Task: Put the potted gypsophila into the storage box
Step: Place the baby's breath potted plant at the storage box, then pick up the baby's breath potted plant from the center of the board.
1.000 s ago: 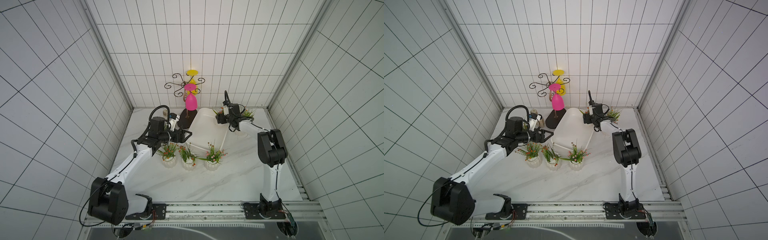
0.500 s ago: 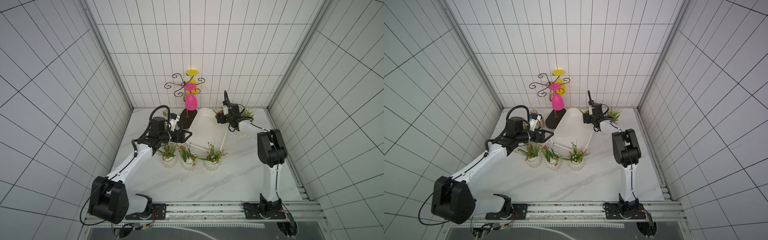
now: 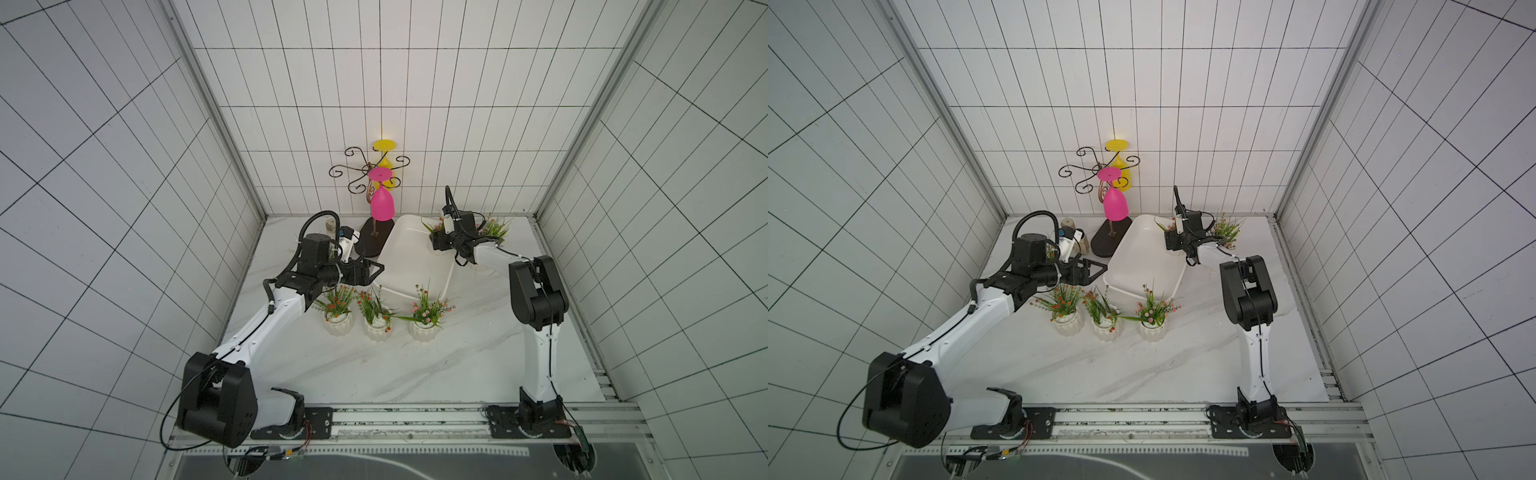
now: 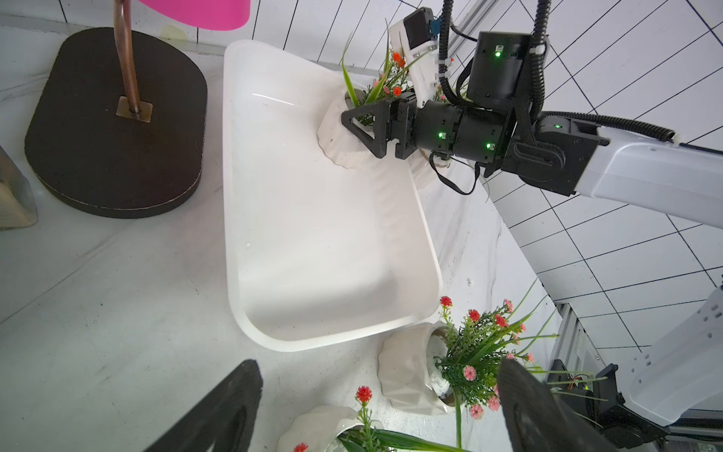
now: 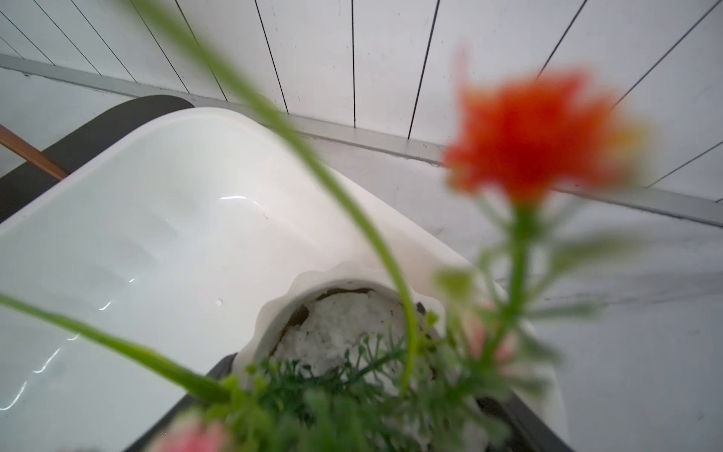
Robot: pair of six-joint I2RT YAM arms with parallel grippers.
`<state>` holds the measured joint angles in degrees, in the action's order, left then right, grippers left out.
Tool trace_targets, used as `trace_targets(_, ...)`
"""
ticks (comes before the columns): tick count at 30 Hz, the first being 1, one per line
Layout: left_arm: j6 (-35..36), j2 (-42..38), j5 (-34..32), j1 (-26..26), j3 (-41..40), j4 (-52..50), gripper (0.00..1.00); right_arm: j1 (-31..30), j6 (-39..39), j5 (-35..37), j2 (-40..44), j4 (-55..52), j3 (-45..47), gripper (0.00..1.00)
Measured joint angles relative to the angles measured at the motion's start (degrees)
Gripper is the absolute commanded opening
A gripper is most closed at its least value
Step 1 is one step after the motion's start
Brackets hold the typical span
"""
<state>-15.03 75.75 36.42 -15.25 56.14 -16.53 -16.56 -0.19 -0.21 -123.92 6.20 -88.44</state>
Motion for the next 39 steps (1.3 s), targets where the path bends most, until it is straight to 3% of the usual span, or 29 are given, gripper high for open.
trace_targets(4, 0.0, 0.0, 0.0, 0.0, 0.0, 0.0, 0.94, 0.0, 0.0, -0.1, -0.1, 0.1, 0.0, 0.9)
trace_targets(5, 0.0, 0.0, 0.0, 0.0, 0.0, 0.0, 0.94, 0.0, 0.0, -0.2, -0.1, 0.1, 0.0, 0.99)
trace_targets(18, 0.0, 0.0, 0.0, 0.0, 0.0, 0.0, 0.94, 0.0, 0.0, -1.0, 3.0, -3.7, 0.0, 0.99)
trace_targets(32, 0.0, 0.0, 0.0, 0.0, 0.0, 0.0, 0.94, 0.2, 1.7, -2.2, 25.5, -9.1, 0.7, 0.97)
trace_targets(39, 0.0, -0.2, 0.3, 0.0, 0.0, 0.0, 0.94, 2.3, 5.7, -4.0, 36.4, -15.2, 8.4, 0.98)
